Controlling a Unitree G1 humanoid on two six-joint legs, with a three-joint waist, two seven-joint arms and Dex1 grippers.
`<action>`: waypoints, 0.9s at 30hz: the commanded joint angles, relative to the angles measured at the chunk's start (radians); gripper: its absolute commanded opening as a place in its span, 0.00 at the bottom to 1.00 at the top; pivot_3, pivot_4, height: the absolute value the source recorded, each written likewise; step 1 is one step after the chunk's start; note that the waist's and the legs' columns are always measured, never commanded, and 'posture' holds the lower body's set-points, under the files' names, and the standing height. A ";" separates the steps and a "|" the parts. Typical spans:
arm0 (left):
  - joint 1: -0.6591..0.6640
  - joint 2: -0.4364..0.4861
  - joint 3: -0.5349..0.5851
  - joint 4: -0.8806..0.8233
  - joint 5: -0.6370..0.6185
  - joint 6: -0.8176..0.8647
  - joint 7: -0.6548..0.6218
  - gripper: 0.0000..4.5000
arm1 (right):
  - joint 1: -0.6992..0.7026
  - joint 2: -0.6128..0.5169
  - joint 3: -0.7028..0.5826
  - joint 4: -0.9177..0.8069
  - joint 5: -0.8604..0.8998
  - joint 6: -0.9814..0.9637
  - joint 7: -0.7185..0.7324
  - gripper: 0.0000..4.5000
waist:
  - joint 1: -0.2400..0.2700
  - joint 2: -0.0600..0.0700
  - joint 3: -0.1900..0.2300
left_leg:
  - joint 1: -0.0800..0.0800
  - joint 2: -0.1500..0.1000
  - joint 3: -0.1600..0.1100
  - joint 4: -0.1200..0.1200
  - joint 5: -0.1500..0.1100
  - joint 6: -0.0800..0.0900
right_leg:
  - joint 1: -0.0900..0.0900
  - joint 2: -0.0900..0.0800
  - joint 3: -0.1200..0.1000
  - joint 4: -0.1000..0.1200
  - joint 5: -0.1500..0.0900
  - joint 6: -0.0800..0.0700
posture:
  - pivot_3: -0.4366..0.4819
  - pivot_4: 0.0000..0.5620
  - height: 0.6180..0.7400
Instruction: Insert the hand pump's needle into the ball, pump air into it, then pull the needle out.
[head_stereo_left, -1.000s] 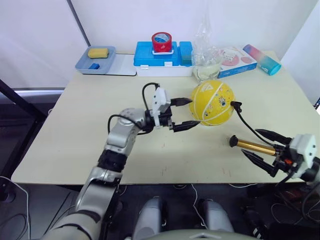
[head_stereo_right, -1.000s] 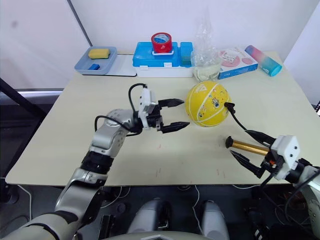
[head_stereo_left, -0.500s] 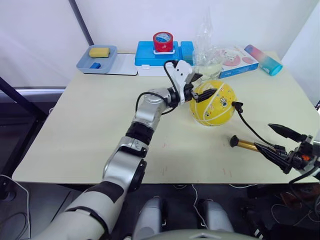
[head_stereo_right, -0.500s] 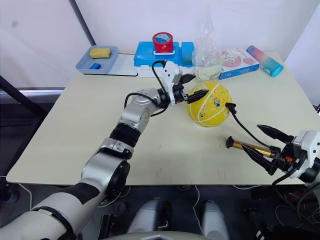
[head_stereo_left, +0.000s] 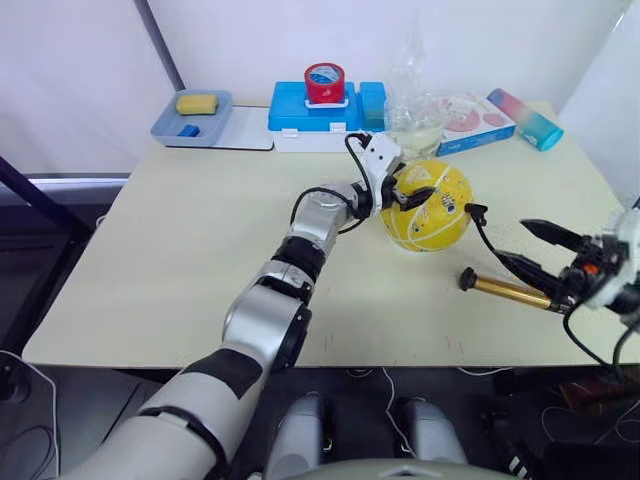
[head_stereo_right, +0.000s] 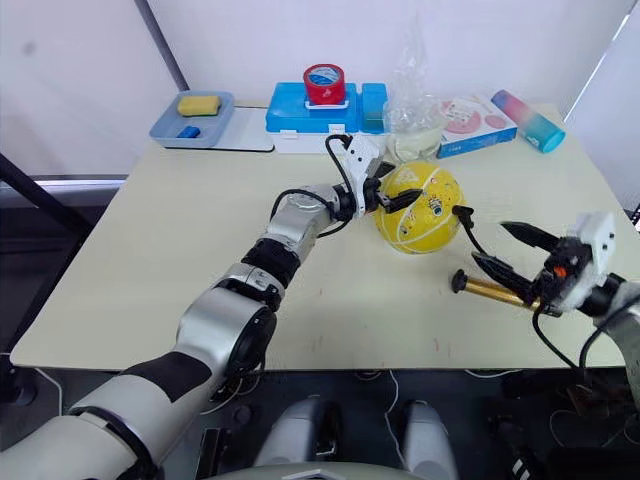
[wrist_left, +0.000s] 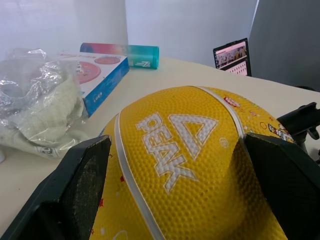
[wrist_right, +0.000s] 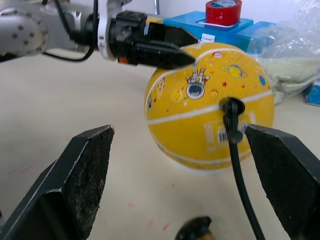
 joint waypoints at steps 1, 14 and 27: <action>-0.018 -0.016 0.007 0.029 0.023 -0.034 0.005 1.00 | -0.091 -0.036 0.037 0.041 -0.014 0.070 -0.018 0.97 | 0.004 0.000 0.000 | 0.000 0.000 -0.001 0.000 0.000 0.000 | 0.000 0.000 -0.001 0.000 0.000 0.000 | 0.48 0.27 1.00; -0.020 -0.032 0.026 0.050 0.039 -0.070 -0.002 1.00 | -0.482 -0.100 0.291 0.345 -0.221 0.185 0.049 0.97 | 0.001 0.000 0.000 | -0.001 -0.001 -0.001 0.001 0.000 0.000 | 0.000 -0.002 -0.003 0.000 0.000 0.000 | 0.48 0.27 1.00; -0.021 -0.045 0.041 0.057 0.050 -0.084 0.006 1.00 | -0.596 -0.048 0.328 0.486 -0.294 0.157 0.101 0.22 | -0.001 0.000 0.000 | -0.002 -0.004 -0.001 0.001 0.003 -0.004 | 0.000 -0.002 -0.004 0.000 0.000 0.000 | 0.48 0.27 1.00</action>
